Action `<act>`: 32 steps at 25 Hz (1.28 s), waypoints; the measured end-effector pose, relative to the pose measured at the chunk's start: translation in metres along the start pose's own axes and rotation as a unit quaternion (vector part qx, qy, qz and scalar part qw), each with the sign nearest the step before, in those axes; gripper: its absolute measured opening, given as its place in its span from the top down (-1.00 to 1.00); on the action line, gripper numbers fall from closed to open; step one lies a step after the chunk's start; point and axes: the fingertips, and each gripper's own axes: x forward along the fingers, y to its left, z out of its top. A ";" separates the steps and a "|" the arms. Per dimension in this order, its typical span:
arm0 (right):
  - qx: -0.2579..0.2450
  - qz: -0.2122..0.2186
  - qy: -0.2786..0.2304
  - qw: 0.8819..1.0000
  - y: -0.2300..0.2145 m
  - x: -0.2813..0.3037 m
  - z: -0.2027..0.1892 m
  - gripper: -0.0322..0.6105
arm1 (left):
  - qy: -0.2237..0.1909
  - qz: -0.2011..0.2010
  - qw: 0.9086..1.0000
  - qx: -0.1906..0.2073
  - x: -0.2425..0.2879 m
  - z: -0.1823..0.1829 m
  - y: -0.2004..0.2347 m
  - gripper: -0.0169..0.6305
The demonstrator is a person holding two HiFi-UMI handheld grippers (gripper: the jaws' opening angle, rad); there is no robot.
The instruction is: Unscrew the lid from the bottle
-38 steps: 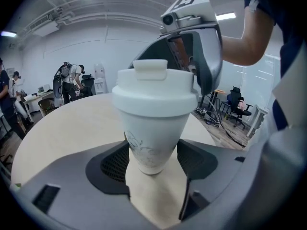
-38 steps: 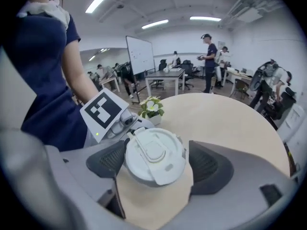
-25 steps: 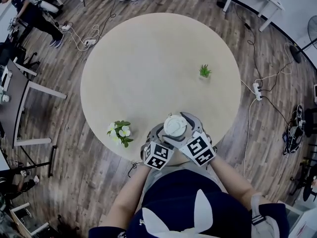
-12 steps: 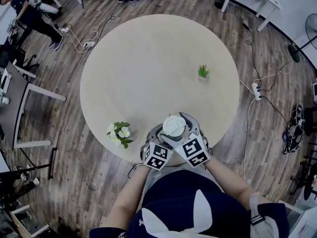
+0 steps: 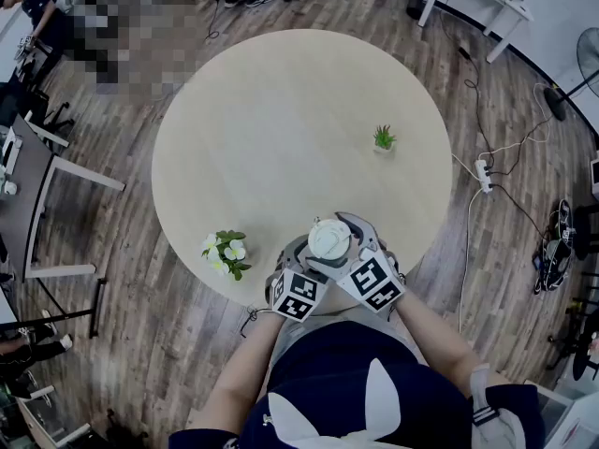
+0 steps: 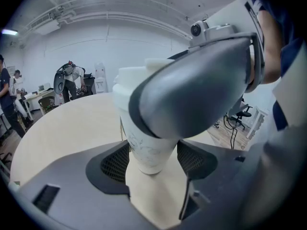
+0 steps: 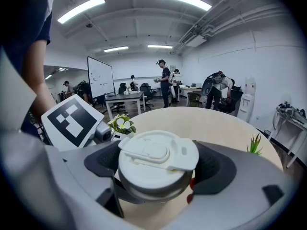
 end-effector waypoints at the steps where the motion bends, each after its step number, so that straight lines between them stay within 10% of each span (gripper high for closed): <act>1: -0.003 0.005 0.002 1.000 0.000 0.000 0.000 -0.52 | 0.000 0.000 1.000 0.000 0.000 0.000 0.000 -0.05; 17: -0.119 0.141 0.042 0.982 0.012 0.001 -0.003 -0.52 | 0.002 -0.002 1.000 -0.001 0.001 -0.002 0.001 -0.05; 32: -0.059 0.167 0.023 0.984 0.008 -0.007 0.015 -0.52 | 0.003 -0.002 1.000 -0.002 0.002 -0.001 0.000 -0.05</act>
